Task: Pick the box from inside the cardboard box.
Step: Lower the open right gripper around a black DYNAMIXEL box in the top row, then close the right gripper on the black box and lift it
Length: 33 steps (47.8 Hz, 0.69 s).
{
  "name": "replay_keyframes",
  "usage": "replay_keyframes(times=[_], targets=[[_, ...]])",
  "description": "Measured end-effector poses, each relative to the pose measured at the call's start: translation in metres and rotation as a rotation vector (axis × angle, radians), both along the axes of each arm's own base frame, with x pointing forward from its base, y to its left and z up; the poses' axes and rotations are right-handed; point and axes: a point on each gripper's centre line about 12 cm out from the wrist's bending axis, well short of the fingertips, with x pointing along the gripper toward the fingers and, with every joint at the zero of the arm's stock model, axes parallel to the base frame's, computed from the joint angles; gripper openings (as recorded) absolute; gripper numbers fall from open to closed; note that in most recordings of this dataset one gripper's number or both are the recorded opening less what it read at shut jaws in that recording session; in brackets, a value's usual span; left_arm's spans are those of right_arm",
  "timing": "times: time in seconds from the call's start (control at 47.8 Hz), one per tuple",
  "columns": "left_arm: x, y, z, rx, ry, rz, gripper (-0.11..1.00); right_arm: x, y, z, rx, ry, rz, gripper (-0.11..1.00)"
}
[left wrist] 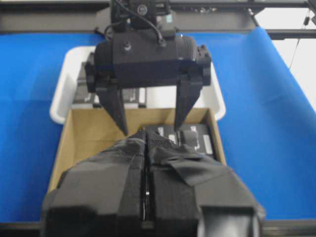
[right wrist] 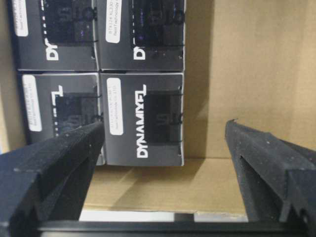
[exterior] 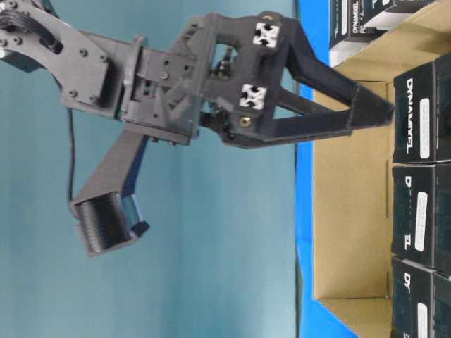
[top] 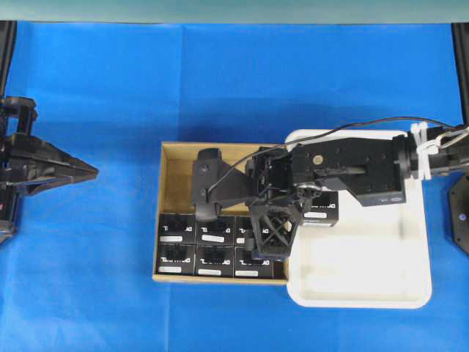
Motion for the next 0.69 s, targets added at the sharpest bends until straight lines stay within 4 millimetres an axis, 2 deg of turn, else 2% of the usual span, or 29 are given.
replay_keyframes(times=[0.293,0.691], targets=[[0.001,0.0,-0.001,-0.001,0.006,0.0,-0.03,0.003,-0.002,-0.016,-0.006,0.019,0.007,0.98],[0.002,0.0,-0.001,-0.003,0.006,0.0,-0.03,-0.001,-0.006,-0.025,-0.006,0.028,-0.005,0.98]])
